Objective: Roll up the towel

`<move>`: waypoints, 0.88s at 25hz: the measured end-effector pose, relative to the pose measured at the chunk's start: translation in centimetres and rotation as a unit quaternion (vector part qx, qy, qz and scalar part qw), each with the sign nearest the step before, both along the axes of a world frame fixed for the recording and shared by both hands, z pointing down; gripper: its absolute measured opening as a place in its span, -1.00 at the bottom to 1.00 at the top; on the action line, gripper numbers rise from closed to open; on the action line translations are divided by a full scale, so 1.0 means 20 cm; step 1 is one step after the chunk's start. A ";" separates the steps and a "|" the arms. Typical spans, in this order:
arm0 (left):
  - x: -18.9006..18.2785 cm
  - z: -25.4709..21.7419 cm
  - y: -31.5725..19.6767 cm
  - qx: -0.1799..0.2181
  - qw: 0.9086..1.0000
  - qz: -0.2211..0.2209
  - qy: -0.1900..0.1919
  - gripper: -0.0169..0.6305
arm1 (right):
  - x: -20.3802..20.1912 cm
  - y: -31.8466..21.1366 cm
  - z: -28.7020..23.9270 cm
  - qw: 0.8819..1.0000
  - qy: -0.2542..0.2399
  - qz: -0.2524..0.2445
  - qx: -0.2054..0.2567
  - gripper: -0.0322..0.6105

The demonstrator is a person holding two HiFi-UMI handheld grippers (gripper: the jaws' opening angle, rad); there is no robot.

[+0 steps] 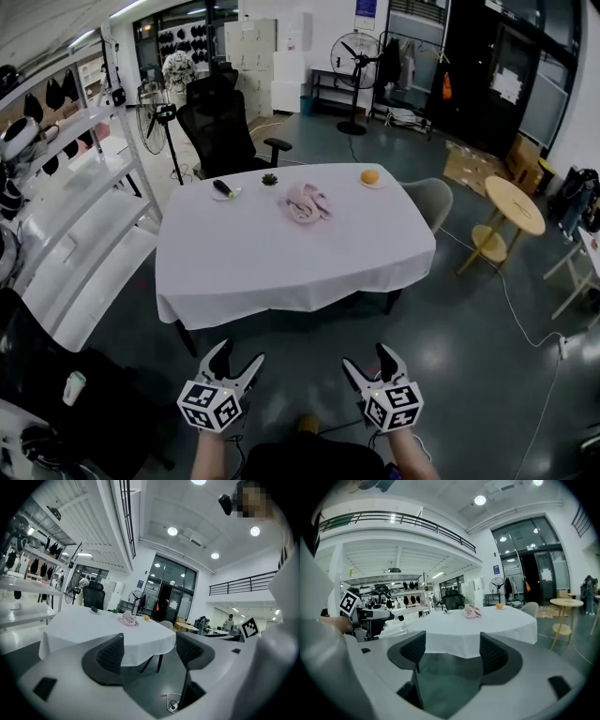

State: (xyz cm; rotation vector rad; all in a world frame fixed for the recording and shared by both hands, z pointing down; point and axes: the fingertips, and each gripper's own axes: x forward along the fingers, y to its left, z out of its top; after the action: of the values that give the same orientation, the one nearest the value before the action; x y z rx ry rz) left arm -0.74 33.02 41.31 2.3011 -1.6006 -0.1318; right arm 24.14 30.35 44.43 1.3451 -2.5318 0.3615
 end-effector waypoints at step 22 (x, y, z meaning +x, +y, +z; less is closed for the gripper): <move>0.18 0.06 -0.48 -0.012 1.000 -0.011 -0.007 0.17 | 0.14 -0.51 0.08 1.000 -0.018 -0.012 -0.012 0.20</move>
State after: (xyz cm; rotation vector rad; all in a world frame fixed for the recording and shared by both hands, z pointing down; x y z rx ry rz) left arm 2.94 23.36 42.59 2.2718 -1.6258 -0.1021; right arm 26.95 20.06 45.95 1.3106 -2.5614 0.4127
